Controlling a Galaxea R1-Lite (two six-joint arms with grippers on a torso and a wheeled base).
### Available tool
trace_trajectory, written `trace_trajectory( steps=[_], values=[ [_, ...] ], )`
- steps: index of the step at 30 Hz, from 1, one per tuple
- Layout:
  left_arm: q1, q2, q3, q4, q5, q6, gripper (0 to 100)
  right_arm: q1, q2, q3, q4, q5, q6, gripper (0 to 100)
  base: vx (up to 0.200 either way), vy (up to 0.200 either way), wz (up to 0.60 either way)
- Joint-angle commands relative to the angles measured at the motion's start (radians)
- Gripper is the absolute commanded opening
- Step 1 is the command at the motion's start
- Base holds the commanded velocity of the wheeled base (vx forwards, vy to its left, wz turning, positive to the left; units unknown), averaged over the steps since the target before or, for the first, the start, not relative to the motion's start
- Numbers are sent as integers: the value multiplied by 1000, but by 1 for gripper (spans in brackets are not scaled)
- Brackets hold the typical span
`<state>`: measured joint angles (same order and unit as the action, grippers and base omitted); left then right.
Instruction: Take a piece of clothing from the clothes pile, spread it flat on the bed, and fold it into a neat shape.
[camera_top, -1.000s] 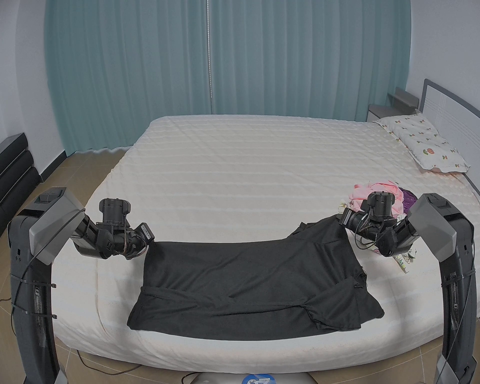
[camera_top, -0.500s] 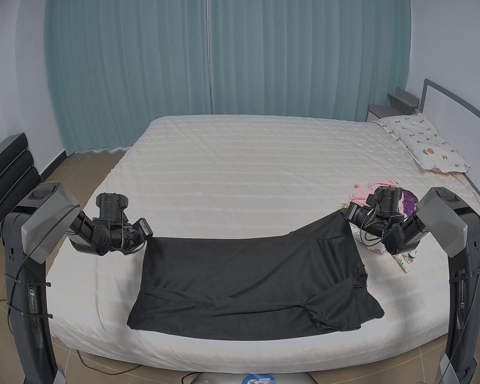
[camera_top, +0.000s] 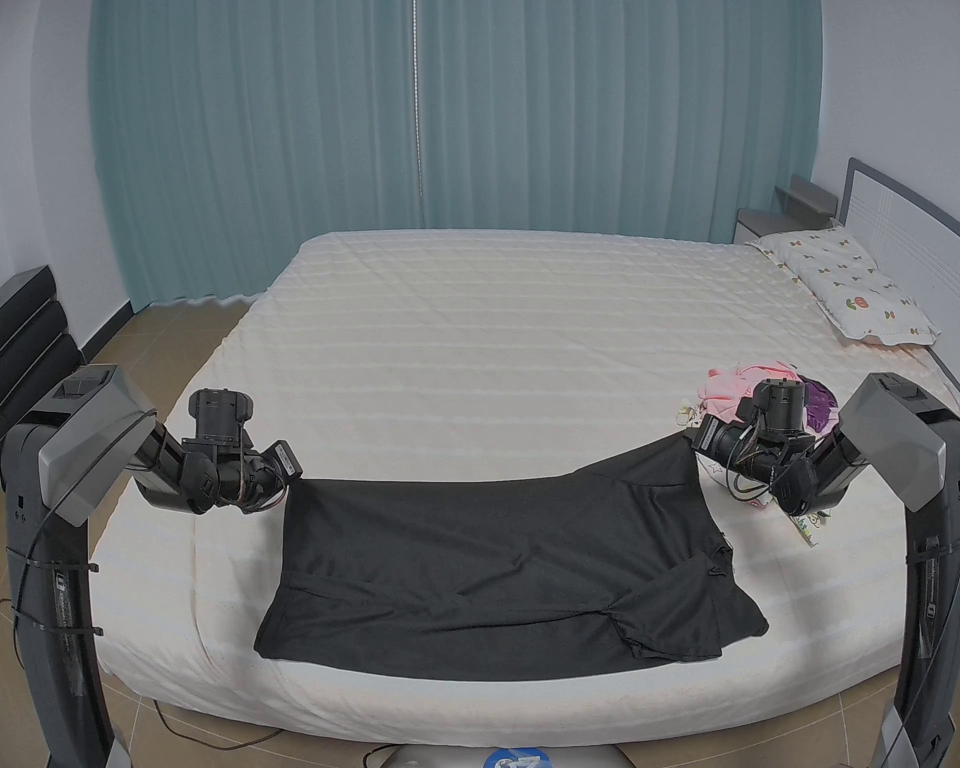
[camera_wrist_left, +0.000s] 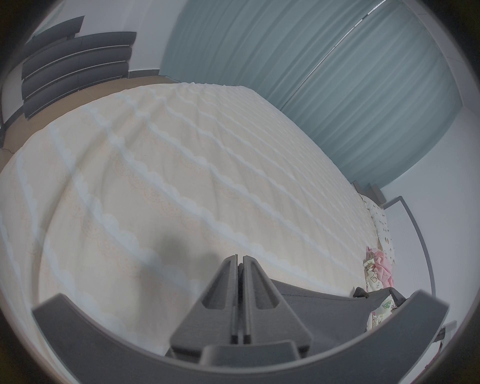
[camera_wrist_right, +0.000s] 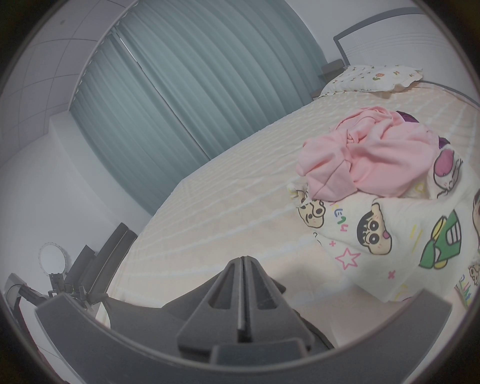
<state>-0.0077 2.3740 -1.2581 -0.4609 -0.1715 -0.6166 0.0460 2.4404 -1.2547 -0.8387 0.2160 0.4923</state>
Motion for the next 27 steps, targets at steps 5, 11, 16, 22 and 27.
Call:
trace_trajectory(
  steps=[5, 11, 16, 22, 27],
  values=[
    [-2, -29, 6, -45, 1, -6, 0, -6, -15, 12, -42, -1, 55, 0, 0, 0, 0],
    [0, -41, 55, -61, 0, -2, 0, -3, -21, 51, -45, 13, 57, 0, 0, 0, 0],
    [2, -65, 100, -70, 0, 35, 0, -8, -84, 136, -45, 66, 55, 0, 0, 0, 0],
    [5, -87, 147, -73, 0, 67, 0, -17, -115, 196, -45, 83, 51, 0, 0, 0, 0],
    [6, -113, 192, -75, 0, 70, 0, -35, -159, 250, -46, 106, 51, 0, 0, 0, 0]
  ],
)
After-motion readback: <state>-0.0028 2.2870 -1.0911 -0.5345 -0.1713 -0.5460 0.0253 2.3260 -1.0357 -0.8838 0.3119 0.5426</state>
